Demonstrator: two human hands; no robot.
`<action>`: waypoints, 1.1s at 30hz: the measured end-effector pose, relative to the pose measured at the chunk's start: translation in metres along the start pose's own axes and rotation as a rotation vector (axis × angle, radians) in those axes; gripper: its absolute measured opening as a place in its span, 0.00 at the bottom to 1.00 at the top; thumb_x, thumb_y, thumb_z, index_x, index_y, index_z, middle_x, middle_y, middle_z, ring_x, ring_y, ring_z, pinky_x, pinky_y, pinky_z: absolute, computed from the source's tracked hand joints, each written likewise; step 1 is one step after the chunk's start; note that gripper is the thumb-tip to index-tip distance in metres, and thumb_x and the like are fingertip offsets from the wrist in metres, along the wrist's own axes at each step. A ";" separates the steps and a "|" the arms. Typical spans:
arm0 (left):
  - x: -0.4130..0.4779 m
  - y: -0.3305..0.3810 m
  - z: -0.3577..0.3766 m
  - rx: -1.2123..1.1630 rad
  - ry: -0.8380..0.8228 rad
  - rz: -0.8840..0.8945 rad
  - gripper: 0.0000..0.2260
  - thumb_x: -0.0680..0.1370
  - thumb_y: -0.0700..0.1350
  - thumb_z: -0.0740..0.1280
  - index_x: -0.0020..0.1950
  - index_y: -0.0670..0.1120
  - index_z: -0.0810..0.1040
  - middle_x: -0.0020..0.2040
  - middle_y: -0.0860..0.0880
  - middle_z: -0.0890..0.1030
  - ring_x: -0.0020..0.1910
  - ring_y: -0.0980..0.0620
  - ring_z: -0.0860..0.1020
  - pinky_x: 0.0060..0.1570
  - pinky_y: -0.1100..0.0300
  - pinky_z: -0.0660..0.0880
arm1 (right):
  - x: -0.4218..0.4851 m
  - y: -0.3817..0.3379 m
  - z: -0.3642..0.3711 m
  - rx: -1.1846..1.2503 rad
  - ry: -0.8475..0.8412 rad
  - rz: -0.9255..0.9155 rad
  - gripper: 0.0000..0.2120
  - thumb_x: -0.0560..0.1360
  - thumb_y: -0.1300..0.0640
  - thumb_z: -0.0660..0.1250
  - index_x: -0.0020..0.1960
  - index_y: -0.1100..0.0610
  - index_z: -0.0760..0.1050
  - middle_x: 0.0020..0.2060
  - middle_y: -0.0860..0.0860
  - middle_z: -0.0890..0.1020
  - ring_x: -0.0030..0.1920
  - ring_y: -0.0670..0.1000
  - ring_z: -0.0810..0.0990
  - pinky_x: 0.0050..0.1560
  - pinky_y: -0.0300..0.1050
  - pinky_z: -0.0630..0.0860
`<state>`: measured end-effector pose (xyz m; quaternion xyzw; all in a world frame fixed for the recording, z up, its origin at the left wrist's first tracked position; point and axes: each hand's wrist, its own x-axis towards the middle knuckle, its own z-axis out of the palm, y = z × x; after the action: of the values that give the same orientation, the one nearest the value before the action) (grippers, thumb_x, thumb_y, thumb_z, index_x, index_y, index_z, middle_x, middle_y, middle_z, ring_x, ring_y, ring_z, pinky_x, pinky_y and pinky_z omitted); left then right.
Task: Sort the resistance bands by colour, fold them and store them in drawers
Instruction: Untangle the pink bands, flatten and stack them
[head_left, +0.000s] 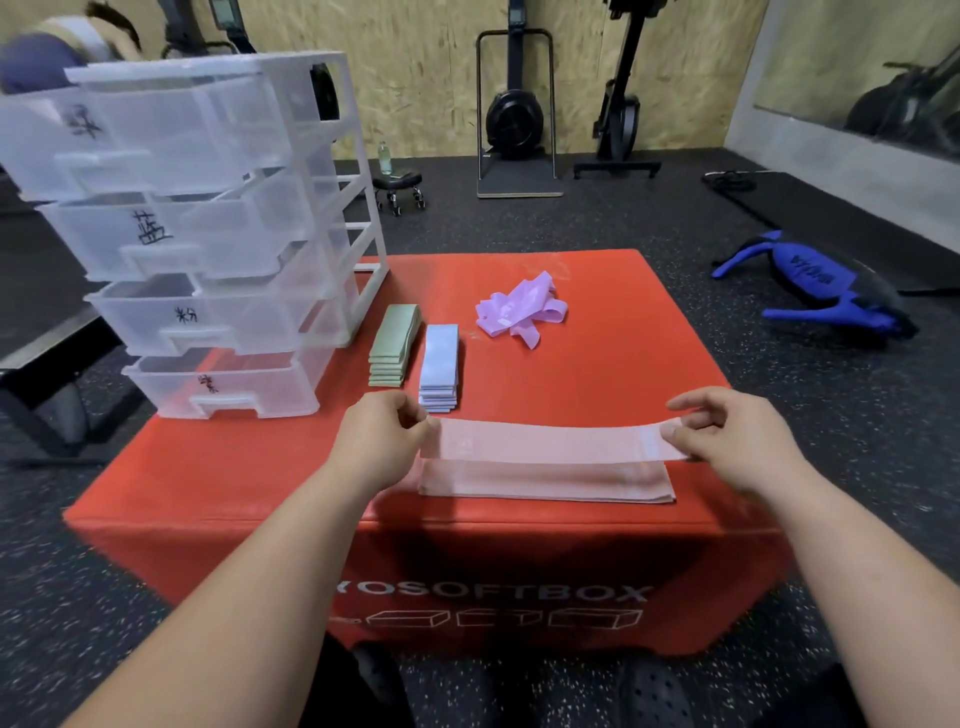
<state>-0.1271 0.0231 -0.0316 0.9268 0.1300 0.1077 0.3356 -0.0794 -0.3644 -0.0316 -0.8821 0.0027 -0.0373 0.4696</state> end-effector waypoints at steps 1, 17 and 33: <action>-0.002 -0.002 0.000 0.013 -0.018 -0.006 0.06 0.76 0.47 0.75 0.40 0.49 0.83 0.38 0.54 0.84 0.40 0.53 0.80 0.38 0.60 0.71 | -0.003 0.000 0.003 -0.027 0.002 -0.015 0.12 0.71 0.61 0.81 0.49 0.49 0.84 0.38 0.51 0.85 0.33 0.52 0.84 0.50 0.55 0.84; -0.012 -0.013 0.019 0.372 -0.090 0.115 0.06 0.76 0.47 0.69 0.53 0.55 0.79 0.48 0.53 0.83 0.50 0.46 0.80 0.46 0.51 0.79 | -0.010 0.017 0.031 -0.348 -0.072 -0.140 0.12 0.71 0.61 0.79 0.48 0.48 0.83 0.34 0.45 0.83 0.35 0.45 0.82 0.40 0.38 0.73; -0.002 -0.024 0.009 0.358 -0.456 0.407 0.39 0.70 0.55 0.82 0.78 0.57 0.70 0.73 0.54 0.74 0.71 0.51 0.72 0.71 0.52 0.71 | -0.001 0.020 0.009 -0.633 -0.444 -0.318 0.36 0.64 0.48 0.83 0.70 0.42 0.76 0.64 0.39 0.78 0.66 0.45 0.76 0.70 0.44 0.70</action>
<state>-0.1308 0.0350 -0.0538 0.9780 -0.1187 -0.0620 0.1599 -0.0795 -0.3679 -0.0534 -0.9590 -0.2234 0.0842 0.1528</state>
